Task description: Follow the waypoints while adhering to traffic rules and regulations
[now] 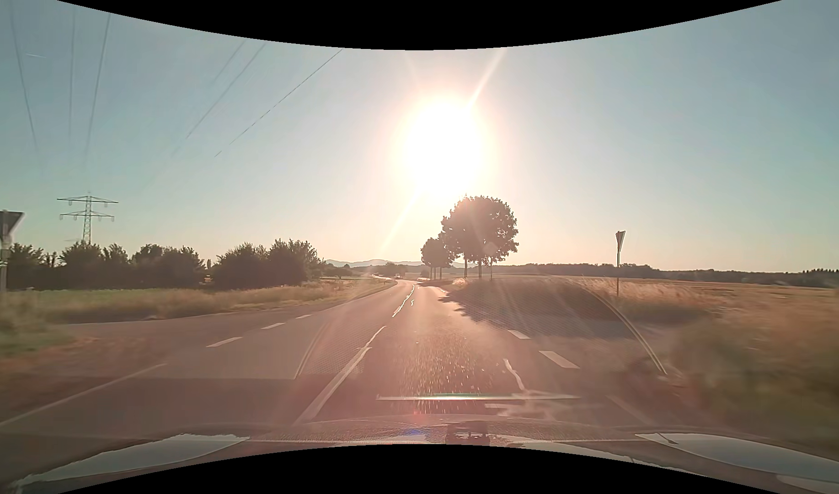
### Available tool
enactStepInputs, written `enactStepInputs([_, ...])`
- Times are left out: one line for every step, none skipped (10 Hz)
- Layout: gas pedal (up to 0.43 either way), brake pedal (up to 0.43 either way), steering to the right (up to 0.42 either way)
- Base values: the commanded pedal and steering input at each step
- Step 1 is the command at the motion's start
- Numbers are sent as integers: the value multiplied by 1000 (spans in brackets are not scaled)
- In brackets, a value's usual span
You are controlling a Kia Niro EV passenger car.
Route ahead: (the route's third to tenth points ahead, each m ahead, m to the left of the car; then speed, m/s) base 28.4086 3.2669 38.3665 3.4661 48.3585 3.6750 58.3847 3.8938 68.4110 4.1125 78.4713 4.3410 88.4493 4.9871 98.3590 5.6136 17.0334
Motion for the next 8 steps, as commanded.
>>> enactStepInputs([157,0,-1])
enactStepInputs([157,0,-1])
enactStepInputs([157,0,-1])
enactStepInputs([157,0,-1])
enactStepInputs([150,0,-1])
enactStepInputs([150,0,-1])
enactStepInputs([138,0,-1])
enactStepInputs([138,0,-1])
